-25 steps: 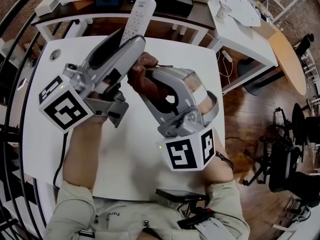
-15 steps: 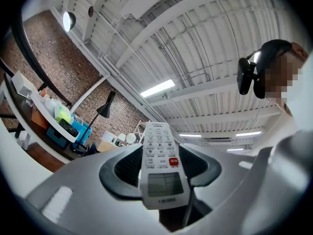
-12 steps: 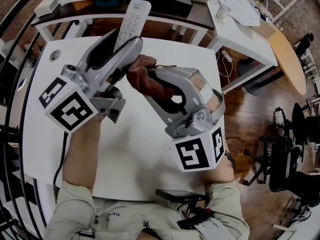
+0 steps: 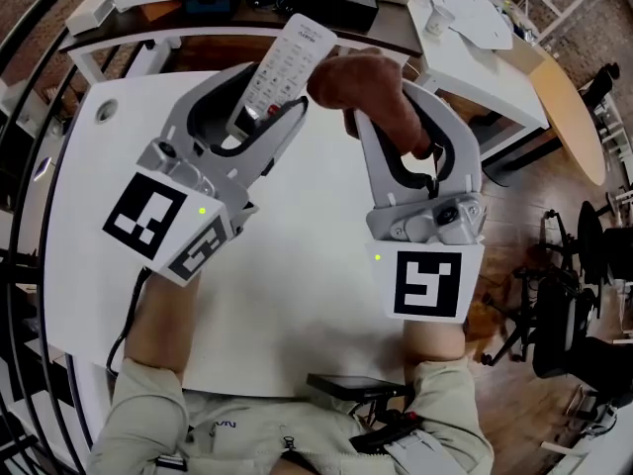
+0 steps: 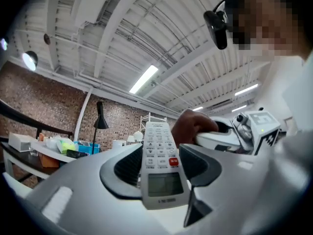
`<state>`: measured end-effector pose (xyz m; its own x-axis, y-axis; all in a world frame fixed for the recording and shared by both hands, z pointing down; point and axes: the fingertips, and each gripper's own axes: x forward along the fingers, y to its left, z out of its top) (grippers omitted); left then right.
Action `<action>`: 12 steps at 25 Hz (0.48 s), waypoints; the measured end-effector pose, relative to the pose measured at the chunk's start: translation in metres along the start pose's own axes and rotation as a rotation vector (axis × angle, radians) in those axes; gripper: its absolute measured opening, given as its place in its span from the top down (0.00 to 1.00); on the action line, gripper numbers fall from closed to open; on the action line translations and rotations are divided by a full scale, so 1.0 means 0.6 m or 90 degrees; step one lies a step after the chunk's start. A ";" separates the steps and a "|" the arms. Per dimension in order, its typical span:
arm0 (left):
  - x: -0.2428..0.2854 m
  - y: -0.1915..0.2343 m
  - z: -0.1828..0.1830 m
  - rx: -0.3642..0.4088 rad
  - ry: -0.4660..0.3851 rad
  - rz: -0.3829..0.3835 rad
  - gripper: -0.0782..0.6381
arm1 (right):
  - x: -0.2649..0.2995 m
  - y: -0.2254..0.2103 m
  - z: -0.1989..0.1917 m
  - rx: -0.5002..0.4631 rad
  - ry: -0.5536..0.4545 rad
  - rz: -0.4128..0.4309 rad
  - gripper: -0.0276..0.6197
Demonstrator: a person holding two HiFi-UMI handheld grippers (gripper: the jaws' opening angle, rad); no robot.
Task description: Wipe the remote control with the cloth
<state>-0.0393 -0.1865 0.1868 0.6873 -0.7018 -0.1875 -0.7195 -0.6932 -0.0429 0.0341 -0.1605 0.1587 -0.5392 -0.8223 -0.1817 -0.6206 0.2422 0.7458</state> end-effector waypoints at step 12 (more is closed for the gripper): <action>0.021 -0.042 -0.030 0.106 0.061 -0.009 0.55 | 0.013 0.014 -0.037 -0.011 0.067 0.020 0.79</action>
<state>-0.0105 -0.1809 0.2032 0.6977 -0.7104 -0.0925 -0.7112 -0.6715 -0.2081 0.0372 -0.1763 0.1778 -0.4955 -0.8639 -0.0905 -0.5933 0.2605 0.7617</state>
